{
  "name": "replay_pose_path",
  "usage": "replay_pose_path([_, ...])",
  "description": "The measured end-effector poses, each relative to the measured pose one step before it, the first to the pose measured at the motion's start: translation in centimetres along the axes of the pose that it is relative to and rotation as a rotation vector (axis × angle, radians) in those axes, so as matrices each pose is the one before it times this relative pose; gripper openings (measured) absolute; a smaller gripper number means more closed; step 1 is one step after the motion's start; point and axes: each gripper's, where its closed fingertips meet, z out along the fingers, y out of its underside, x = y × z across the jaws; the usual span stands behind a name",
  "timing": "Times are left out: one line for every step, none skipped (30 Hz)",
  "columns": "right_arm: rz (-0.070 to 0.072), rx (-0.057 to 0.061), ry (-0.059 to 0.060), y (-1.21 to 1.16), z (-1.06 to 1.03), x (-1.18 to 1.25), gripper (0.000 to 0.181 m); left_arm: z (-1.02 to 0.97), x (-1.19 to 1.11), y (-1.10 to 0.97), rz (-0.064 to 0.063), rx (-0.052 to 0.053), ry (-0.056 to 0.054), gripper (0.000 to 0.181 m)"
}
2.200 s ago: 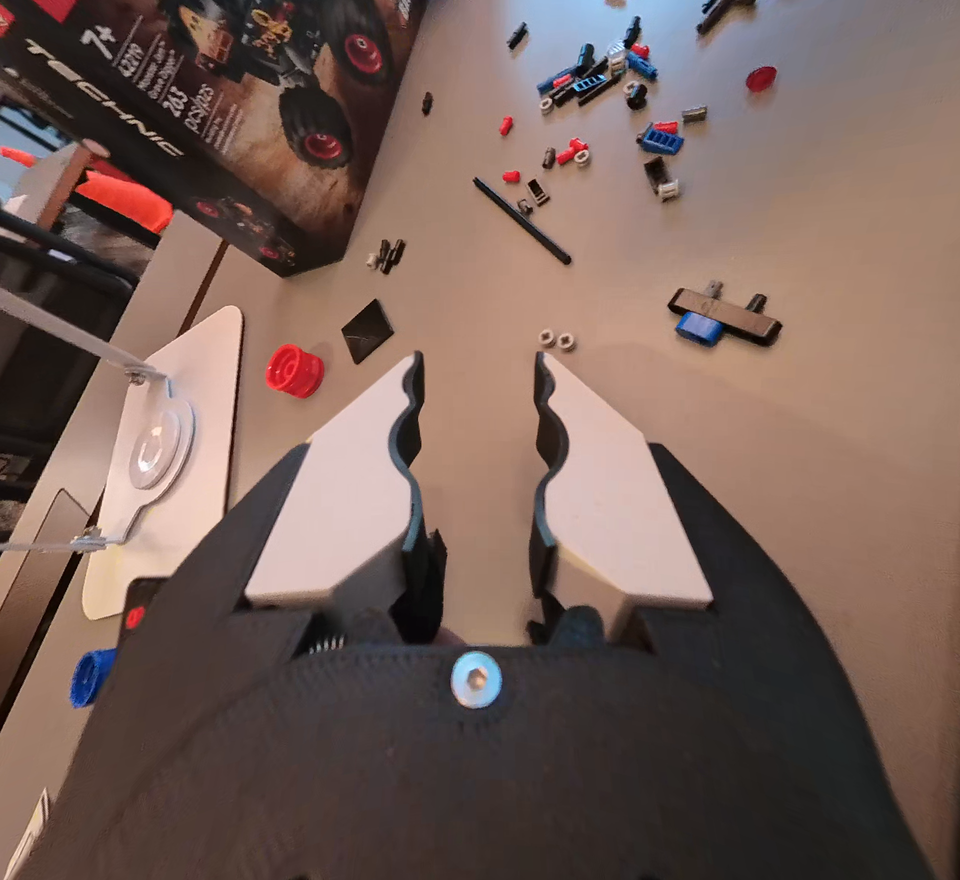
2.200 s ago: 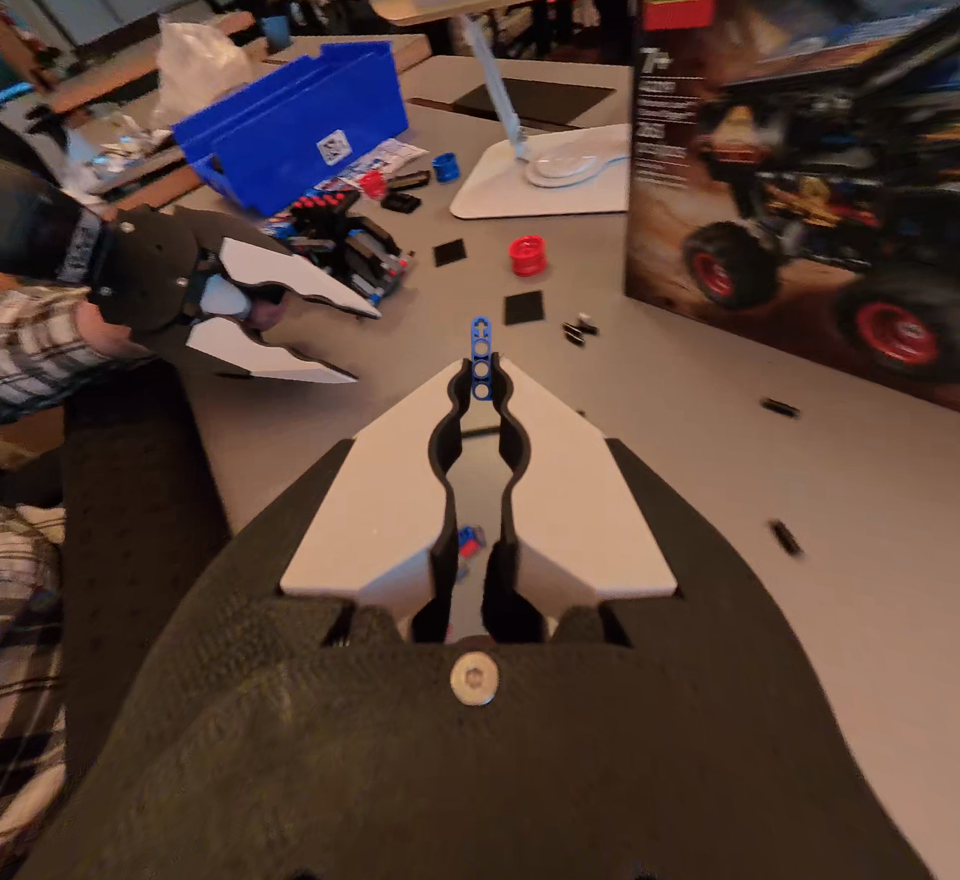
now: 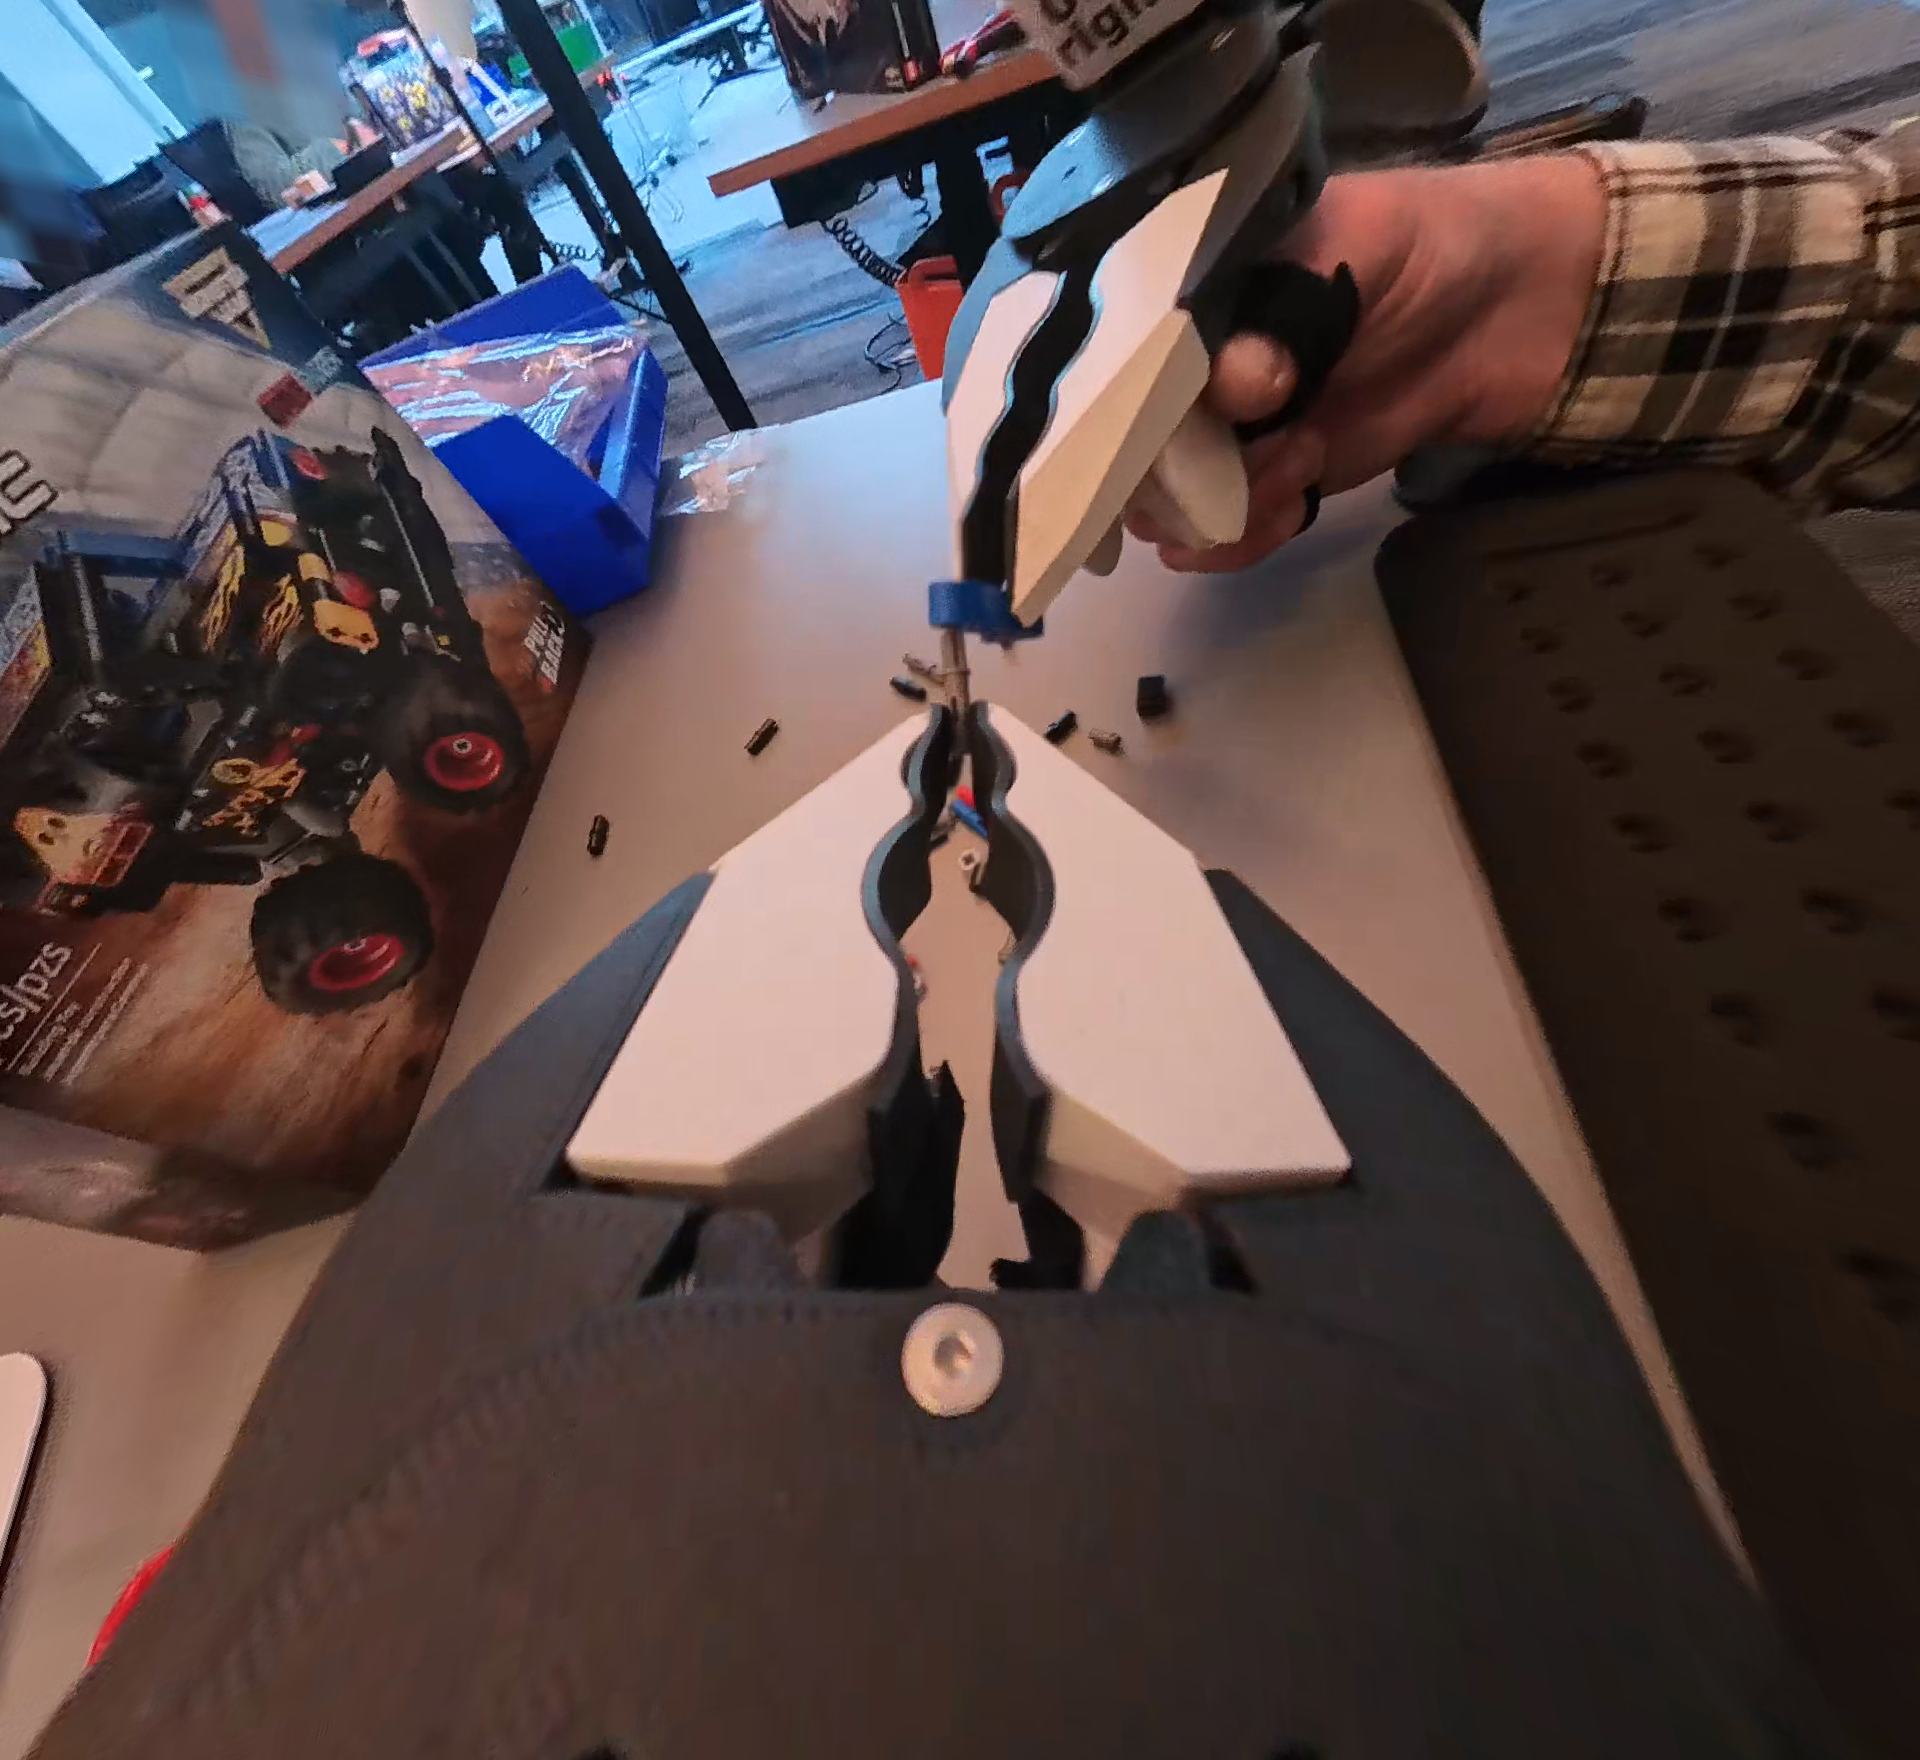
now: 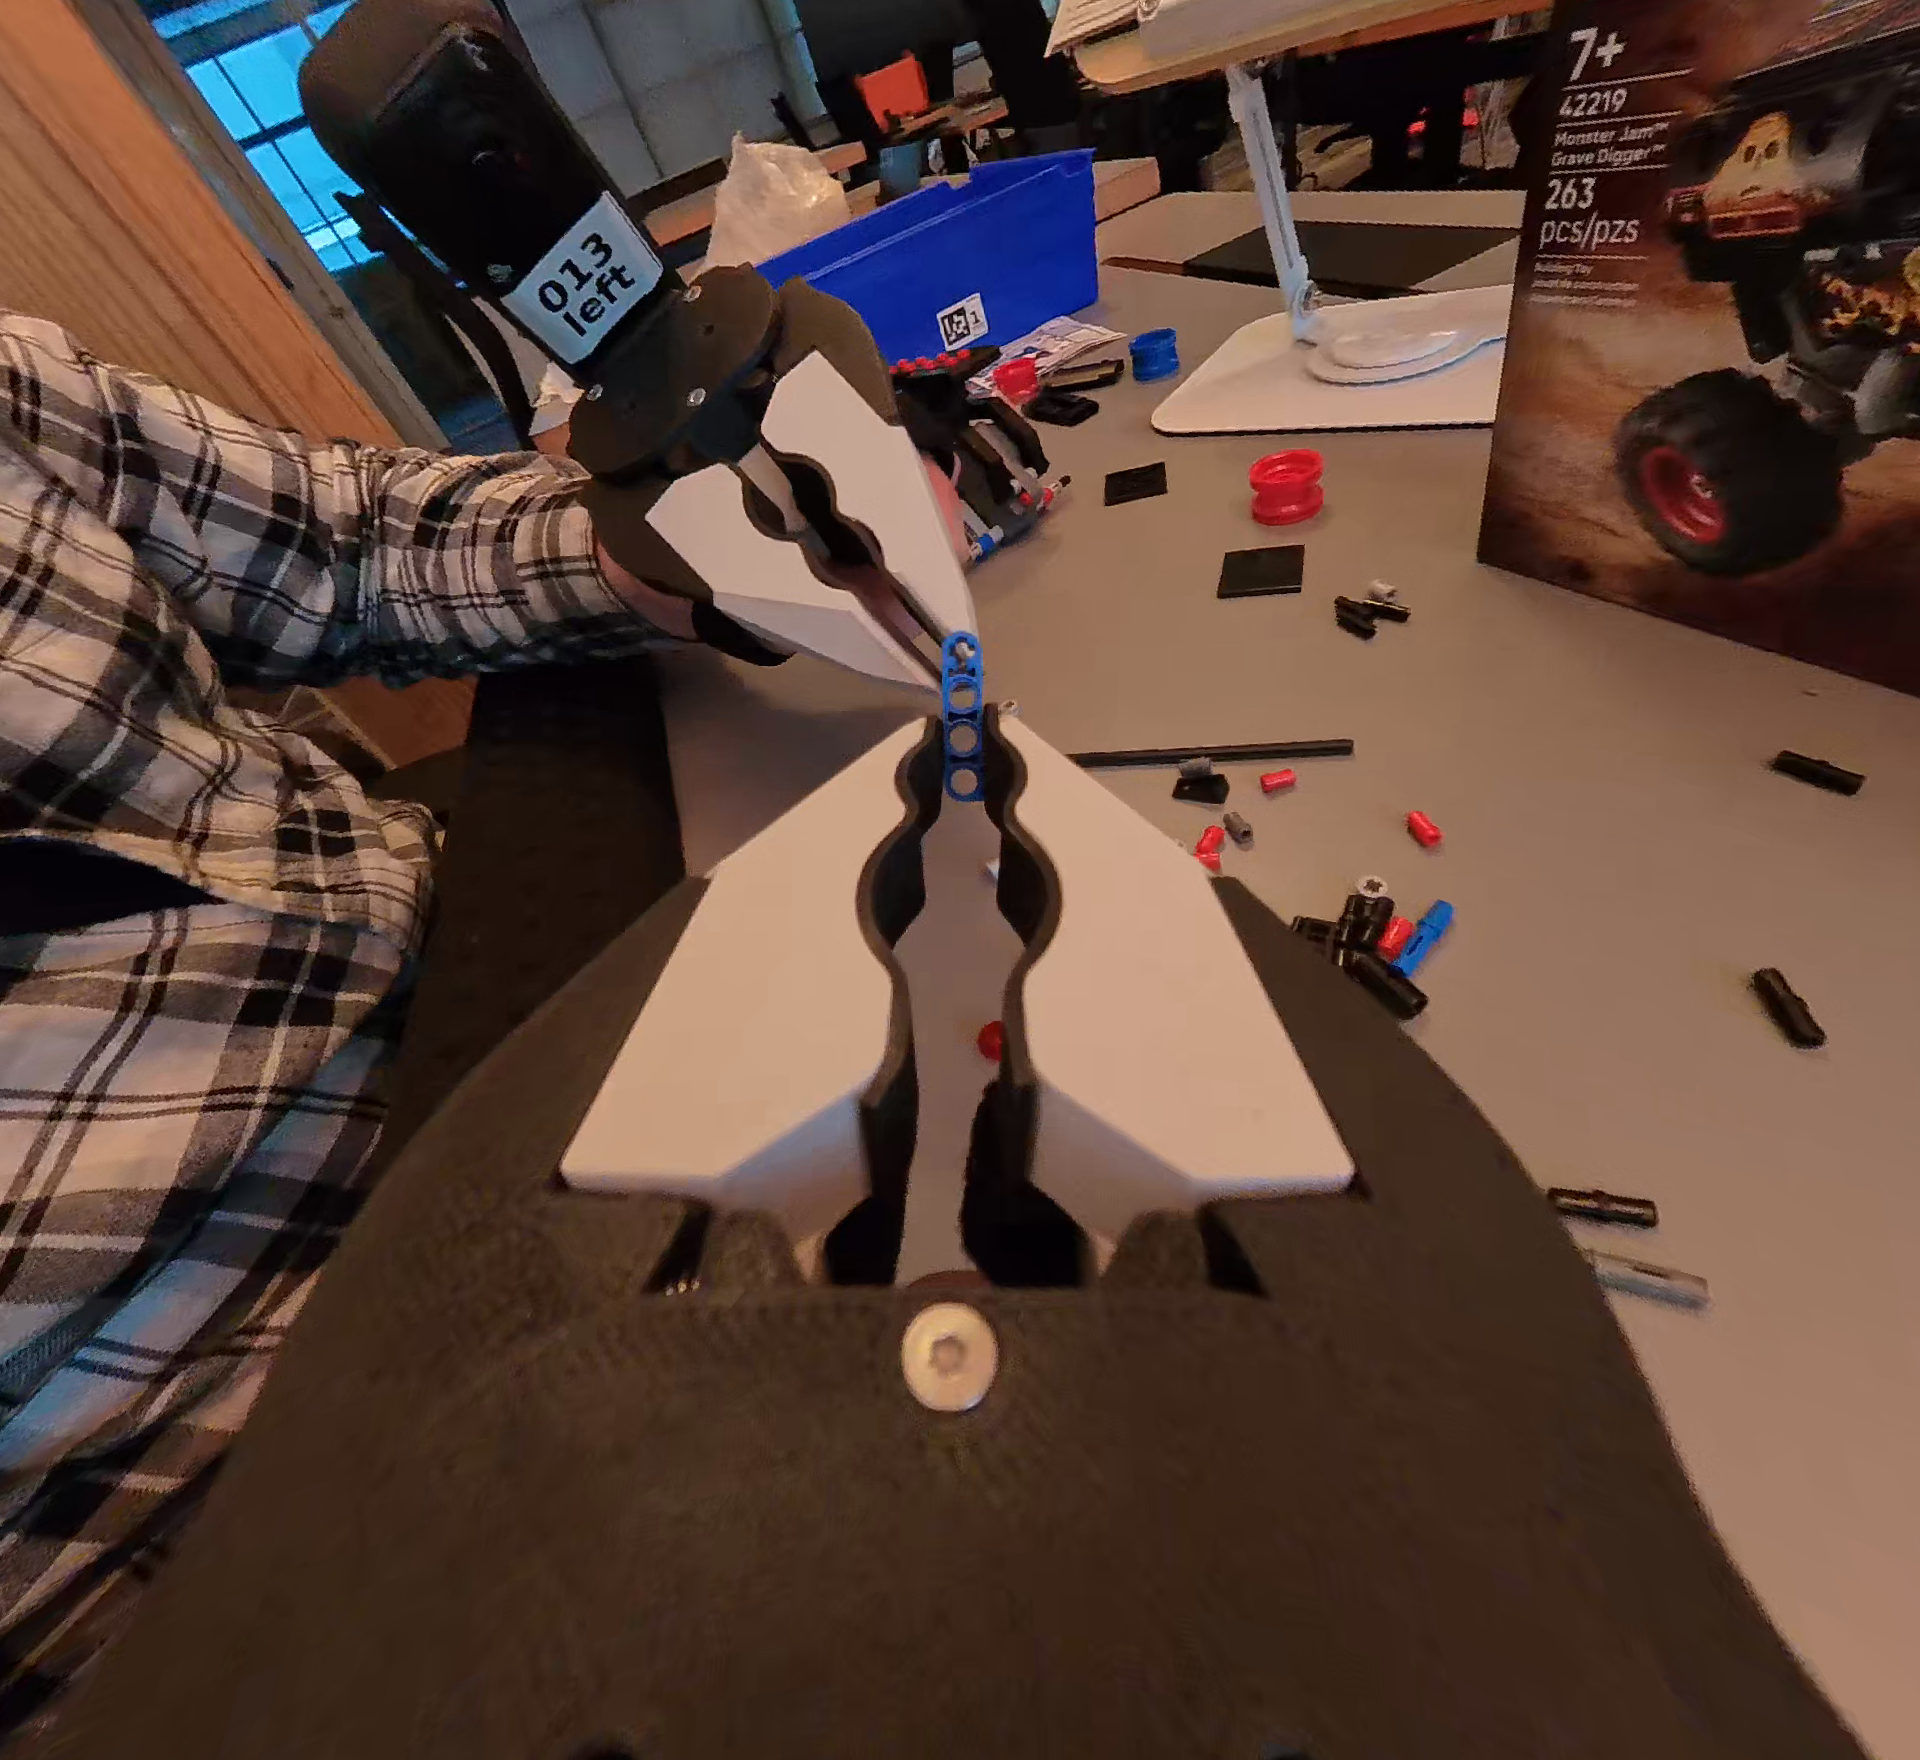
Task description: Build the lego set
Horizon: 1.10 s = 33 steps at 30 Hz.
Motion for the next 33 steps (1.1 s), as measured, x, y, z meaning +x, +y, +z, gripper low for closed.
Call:
replay_pose_path([0.004,0.0046,-0.0031,-0.081,0.02,-0.079,0.005,-0.016,0.083,-0.054,0.0153,0.0024,0.0004,0.001])
replay_pose_path([0.0097,0.0046,-0.0125,-0.088,-0.094,-0.209,0.005,-0.051,-0.022,-0.085,0.0302,0.0064,-0.0086,0.001])
replay_pose_path([0.0088,0.0051,-0.012,-0.046,-0.043,-0.109,0.005,-0.088,0.07,-0.148,0.0203,0.0083,-0.0009,0.001])
replay_pose_path([0.0083,0.0051,-0.0065,-0.073,-0.032,-0.021,0.005,-0.134,0.025,-0.185,0.0082,0.0115,0.0014,0.001])
replay_pose_path([0.0057,0.0011,-0.0087,0.022,0.0,-0.052,0.005,-0.081,0.042,-0.133,0.007,0.0073,0.0,0.001])
replay_pose_path([0.0047,-0.0009,-0.0086,0.062,0.016,-0.06,0.005,-0.031,0.023,0.006,0.0174,-0.0009,-0.0047,0.001])
replay_pose_path([0.0033,0.0015,-0.0075,-0.006,0.018,-0.051,0.005,-0.021,0.047,0.006,0.0195,-0.0009,-0.0059,0.001])
replay_pose_path([0.0043,0.0033,-0.0101,-0.035,-0.011,-0.103,0.005,0.002,0.11,-0.06,0.0046,0.0027,0.001,0.001])
replay_pose_path([0.0043,0.0038,-0.0077,-0.027,-0.037,-0.045,0.005,-0.03,0.061,-0.062,-0.0016,0.0036,0.0027,0.001])
replay_pose_path([0.0053,0.0052,-0.0063,-0.032,-0.056,-0.007,0.005,-0.066,-0.114,-0.037,0.0022,0.0057,-0.0055,0.001])
replay_pose_path([0.006,0.0061,-0.0091,-0.045,-0.048,-0.083,0.005,-0.037,-0.059,-0.076,0.0001,0.0046,-0.0038,0.001])
replay_pose_path([0.0047,0.0075,-0.009,-0.042,-0.021,-0.081,0.005,-0.056,0.016,-0.147,-0.0059,0.0083,0.0022,0.001])
replay_pose_path([0.0041,0.0085,-0.0092,-0.088,-0.045,-0.104,0.005,-0.051,0.025,-0.126,-0.0082,0.0075,0.0041,0.001])
replay_pose_path([0.0037,0.0051,-0.0077,-0.04,-0.056,-0.086,0.005,-0.057,0.001,-0.134,-0.0061,0.0085,0.0021,0.001])
replay_pose_path([0.0021,0.0029,-0.0043,-0.029,-0.037,-0.041,0.005,-0.034,0.035,-0.094,-0.0049,0.0075,0.0035,0.001])
replay_pose_path([0.0018,0.0023,-0.0041,-0.015,-0.009,-0.029,0.005,-0.05,0.037,-0.064,-0.0054,0.006,0.0047,0.001])
replay_pose_path([0.0023,0.0044,-0.0024,-0.049,-0.012,0.004,0.005,-0.065,-0.054,-0.11,-0.0069,0.0079,-0.0013,0.001])
replay_pose_path([0.0011,0.0037,-0.003,-0.047,-0.005,-0.03,0.005,-0.068,-0.051,-0.111,-0.0095,0.0077,0.001,0.001])
replay_pose_path([0.0013,0.0049,-0.0051,-0.049,0.012,-0.073,0.005,-0.065,-0.014,-0.115,-0.0082,0.0066,0.0037,0.001])
replay_pose_path([0.0001,0.0037,-0.0059,-0.042,0.003,-0.103,0.005,-0.033,0.075,-0.06,-0.0088,0.0035,0.0085,0.001])
replay_pose_path([-0.0019,-0.0011,0.0001,0.021,0.002,-0.026,0.005,-0.028,-0.008,-0.02,-0.0015,0.0006,0.0013,0.001])
replay_pose_path([-0.0022,-0.004,-0.0002,0.052,0.025,-0.008,0.005,-0.056,-0.009,-0.036,0.0028,0.0002,0.0003,0.001])
replay_pose_path([-0.0018,-0.0004,-0.004,0.007,0.01,-0.048,0.005,-0.041,0.029,-0.033,-0.0011,0.0011,0.0043,0.001])
replay_pose_path([-0.003,-0.001,-0.0016,-0.005,0.028,-0.061,0.005,-0.063,0.031,-0.076,-0.0081,0.0031,0.0068,0.001])
replay_pose_path([-0.0057,-0.0035,0.0017,0.0,0.009,-0.031,0.005,-0.04,-0.002,-0.065,-0.0096,0.0047,0.0043,0.001])
replay_pose_path([-0.0093,-0.0028,0.001,-0.015,0.001,-0.086,0.005,0.268,0.283,0.069,-0.0055,-0.0006,0.0074,0.001])
replay_pose_path([-0.0113,-0.0055,-0.0011,0.047,-0.004,-0.142,0.005,0.027,0.162,0.05,-0.0014,-0.0046,0.0129,0.001])
replay_pose_path([-0.0121,-0.0091,0.0026,0.08,0.09,-0.06,0.005,0.033,0.107,0.118,0.0009,-0.0089,0.0115,0.001])
replay_pose_path([-0.0128,-0.0155,0.0052,0.19,0.125,-0.011,0.005,0.002,0.117,0.157,0.0032,-0.0109,0.0105,0.001])
replay_pose_path([-0.014,-0.0184,0.0058,0.208,0.043,0.004,0.005,-0.025,0.083,0.194,0.0041,-0.0127,0.0104,0.001])
replay_pose_path([-0.0131,-0.0177,0.0079,0.182,-0.022,0.044,0.005,-0.102,0.008,0.073,0.0063,-0.0059,0.0029,0.001])
replay_pose_path([-0.015,-0.0219,0.0078,0.258,-0.04,0.013,0.005,-0.071,0.087,0.072,0.002,-0.0091,0.0071,0.0])
replay_pose_path([-0.0171,-0.0269,0.0034,0.306,0.059,-0.044,0.005,-0.05,0.29,0.085,0.0036,-0.0153,0.0187,0.001])
